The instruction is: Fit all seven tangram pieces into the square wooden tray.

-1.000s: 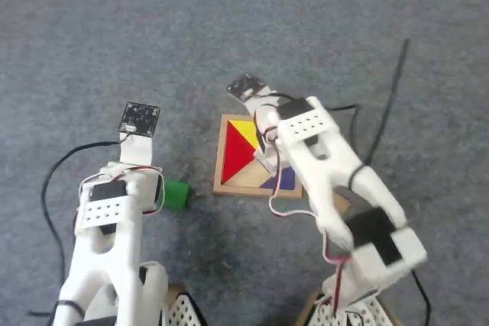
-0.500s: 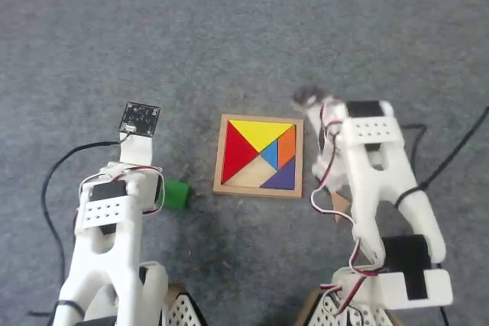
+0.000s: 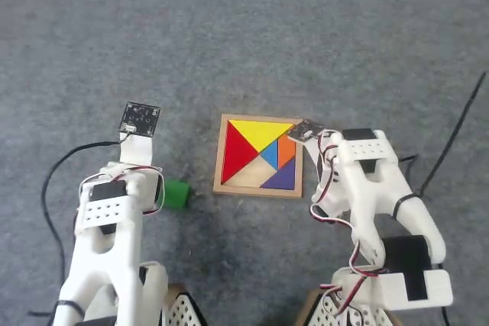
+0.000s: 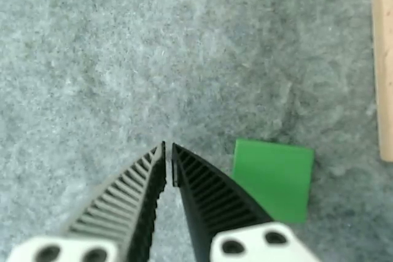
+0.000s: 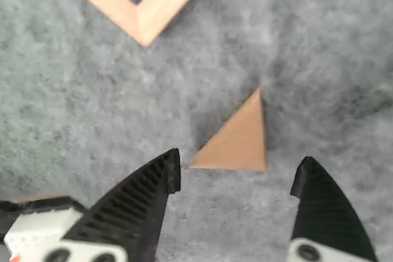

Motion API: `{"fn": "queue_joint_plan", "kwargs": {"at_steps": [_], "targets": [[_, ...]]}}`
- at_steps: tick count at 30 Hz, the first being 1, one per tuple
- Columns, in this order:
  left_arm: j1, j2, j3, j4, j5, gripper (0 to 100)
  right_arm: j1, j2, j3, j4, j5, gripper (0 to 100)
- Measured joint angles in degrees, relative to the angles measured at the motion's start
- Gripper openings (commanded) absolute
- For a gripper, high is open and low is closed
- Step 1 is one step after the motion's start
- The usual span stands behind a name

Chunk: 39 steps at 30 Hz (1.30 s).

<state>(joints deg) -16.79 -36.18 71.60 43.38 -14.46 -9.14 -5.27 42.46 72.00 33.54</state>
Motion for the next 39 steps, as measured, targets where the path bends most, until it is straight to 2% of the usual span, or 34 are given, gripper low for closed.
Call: {"fn": "queue_joint_plan", "kwargs": {"at_steps": [3,9,13,20,24,26,29,35,39], "targets": [[0.0,0.0,0.0,0.0,0.0,1,0.0,0.0,1.8,-3.3,-1.9,28.9],[0.0,0.0,0.0,0.0,0.0,1,0.4,-0.1,2.3,-6.2,-5.8,15.7],[0.0,0.0,0.0,0.0,0.0,1,2.0,-0.8,2.8,-8.3,-6.2,11.7],[0.0,0.0,0.0,0.0,0.0,1,4.4,-1.4,3.5,-9.3,-6.2,12.6],[0.0,0.0,0.0,0.0,0.0,1,4.6,-1.4,3.5,-9.3,-6.2,21.6],[0.0,0.0,0.0,0.0,0.0,1,4.5,-1.4,3.5,-9.1,-6.7,22.8],[0.0,0.0,0.0,0.0,0.0,1,4.5,-1.4,3.5,-9.1,-8.4,18.5],[0.0,0.0,0.0,0.0,0.0,1,5.0,-1.4,3.5,-9.3,-10.6,3.2],[0.0,0.0,0.0,0.0,0.0,1,5.1,-1.5,3.6,-9.3,-11.5,3.1]]}}
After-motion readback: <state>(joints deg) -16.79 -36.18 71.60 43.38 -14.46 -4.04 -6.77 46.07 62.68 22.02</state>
